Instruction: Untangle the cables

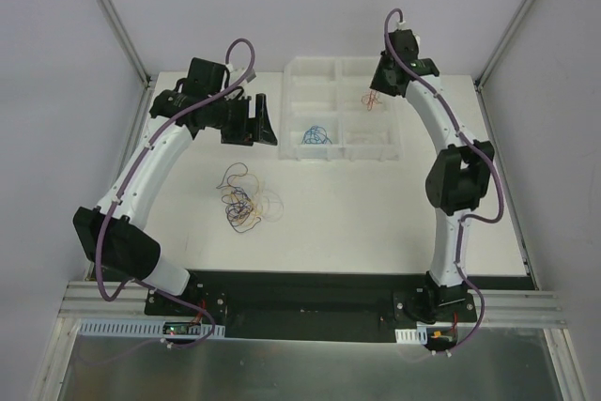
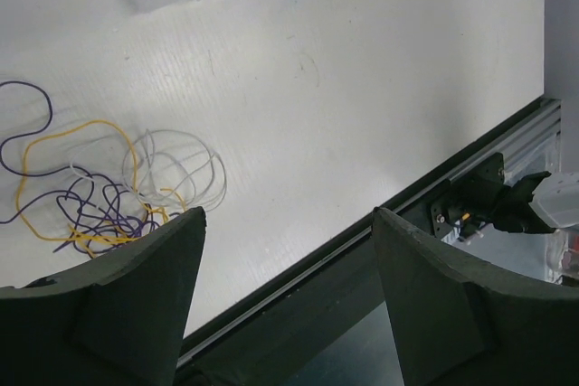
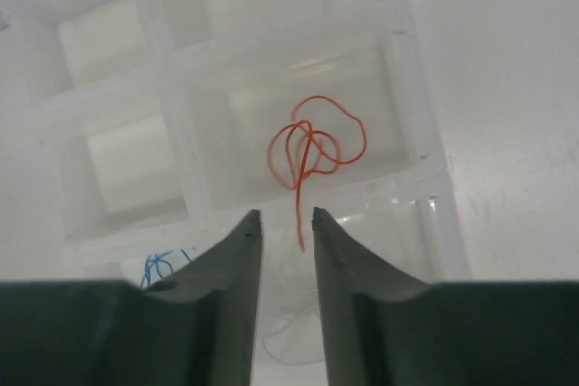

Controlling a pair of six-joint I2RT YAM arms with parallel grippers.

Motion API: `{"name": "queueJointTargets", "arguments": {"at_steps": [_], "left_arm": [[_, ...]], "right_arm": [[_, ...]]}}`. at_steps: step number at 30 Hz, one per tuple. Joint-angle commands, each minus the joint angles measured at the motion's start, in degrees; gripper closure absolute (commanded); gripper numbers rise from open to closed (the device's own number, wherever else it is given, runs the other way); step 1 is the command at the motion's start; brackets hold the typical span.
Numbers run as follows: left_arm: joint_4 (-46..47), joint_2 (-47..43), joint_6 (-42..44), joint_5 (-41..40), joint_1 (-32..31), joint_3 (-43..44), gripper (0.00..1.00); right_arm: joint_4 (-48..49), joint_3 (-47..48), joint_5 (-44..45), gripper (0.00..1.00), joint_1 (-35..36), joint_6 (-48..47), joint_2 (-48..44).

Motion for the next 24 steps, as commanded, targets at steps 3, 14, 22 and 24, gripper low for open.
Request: {"name": "queueJointTargets", "arguments": {"at_steps": [3,14,22,24], "left_arm": [[-1.6,-1.2,4.0,-2.0,0.3,3.1,0.26],[-1.9,0.0,-0.5,-2.0,0.6,-2.0,0.26],[-3.9,-1.2,-6.8,-4.8,8.9,-15.2,0.24],[-3.8,0.4,-6.1,-4.3,8.9,-16.8,0.25]], "right_arm": [[-4.4,11.8,-3.2,0.48,-0.7,0.5,6.7],[-3.4,-9.1,-18.0,0.39,1.6,1.2,-6.0],[1.5,-35.5,-23.0,0.35,12.7,-4.1,-24.1],[4.8,-42.9,-25.0,0.35,14.8,-2.8,-28.5]]}}
